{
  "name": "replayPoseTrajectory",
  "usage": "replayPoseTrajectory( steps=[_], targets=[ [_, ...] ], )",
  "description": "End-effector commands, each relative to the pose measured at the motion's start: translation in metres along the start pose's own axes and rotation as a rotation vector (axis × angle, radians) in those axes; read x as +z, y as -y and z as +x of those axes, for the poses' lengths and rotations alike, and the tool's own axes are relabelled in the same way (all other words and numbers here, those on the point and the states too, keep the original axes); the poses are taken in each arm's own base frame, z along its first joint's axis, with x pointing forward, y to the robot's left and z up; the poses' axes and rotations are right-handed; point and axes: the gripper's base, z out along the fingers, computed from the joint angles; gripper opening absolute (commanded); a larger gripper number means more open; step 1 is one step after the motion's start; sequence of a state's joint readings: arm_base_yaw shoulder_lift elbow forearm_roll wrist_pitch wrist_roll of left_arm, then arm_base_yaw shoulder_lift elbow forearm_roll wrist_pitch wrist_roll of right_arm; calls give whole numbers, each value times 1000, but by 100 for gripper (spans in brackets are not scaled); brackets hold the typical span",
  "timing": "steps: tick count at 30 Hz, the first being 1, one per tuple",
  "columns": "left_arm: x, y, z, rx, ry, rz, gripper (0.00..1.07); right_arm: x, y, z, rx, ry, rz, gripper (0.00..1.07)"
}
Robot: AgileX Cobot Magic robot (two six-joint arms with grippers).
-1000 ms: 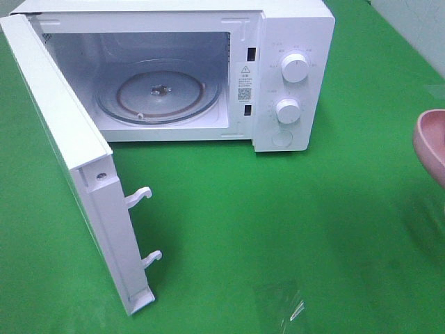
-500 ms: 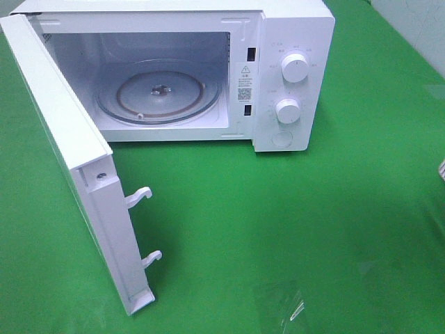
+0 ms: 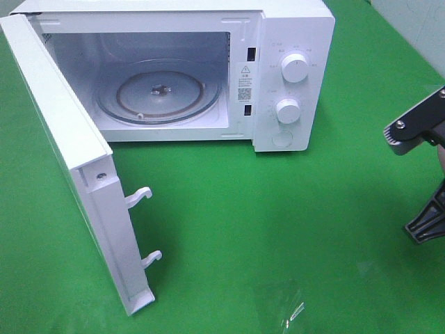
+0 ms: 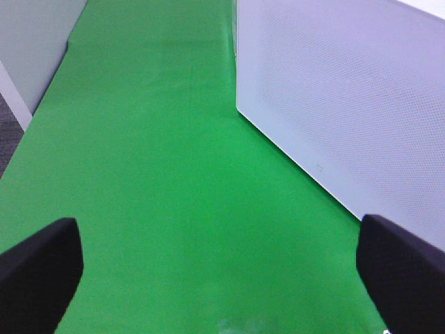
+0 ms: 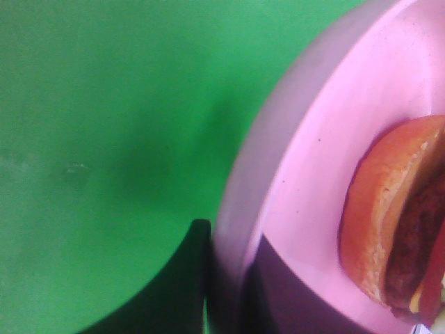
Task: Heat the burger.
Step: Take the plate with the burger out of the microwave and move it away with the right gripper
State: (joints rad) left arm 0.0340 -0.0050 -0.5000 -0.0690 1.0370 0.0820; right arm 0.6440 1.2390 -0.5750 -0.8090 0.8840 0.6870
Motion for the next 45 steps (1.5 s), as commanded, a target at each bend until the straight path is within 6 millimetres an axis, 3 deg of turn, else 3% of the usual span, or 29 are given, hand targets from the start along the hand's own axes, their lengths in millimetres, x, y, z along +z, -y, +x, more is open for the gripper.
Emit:
replayPoseTrajectory(
  steps=[1, 3, 7, 12, 16, 27, 39, 45],
  targets=[
    [-2, 1, 2, -4, 16, 4, 100, 5, 2, -10, -7, -8, 66, 0],
    [-2, 1, 2, -4, 16, 4, 100, 20, -9, -22, 23, -55, 73, 0],
    [-2, 1, 2, -4, 16, 4, 100, 38, -12, -31, 81, -97, 80, 0],
    [-2, 1, 2, -4, 16, 4, 100, 55, -11, -35, 113, -137, 86, 0],
    [-2, 1, 2, -4, 16, 4, 100, 84, -11, -38, 124, -197, 74, 0],
    [-2, 1, 2, -4, 16, 4, 100, 121, -11, -47, 137, -277, 87, 3],
    [-2, 1, 2, -4, 16, 4, 100, 130, -23, -50, 165, -317, 23, 9],
    [-2, 1, 2, -4, 16, 4, 100, 129, -29, -50, 138, -331, -58, 27]
  ],
)
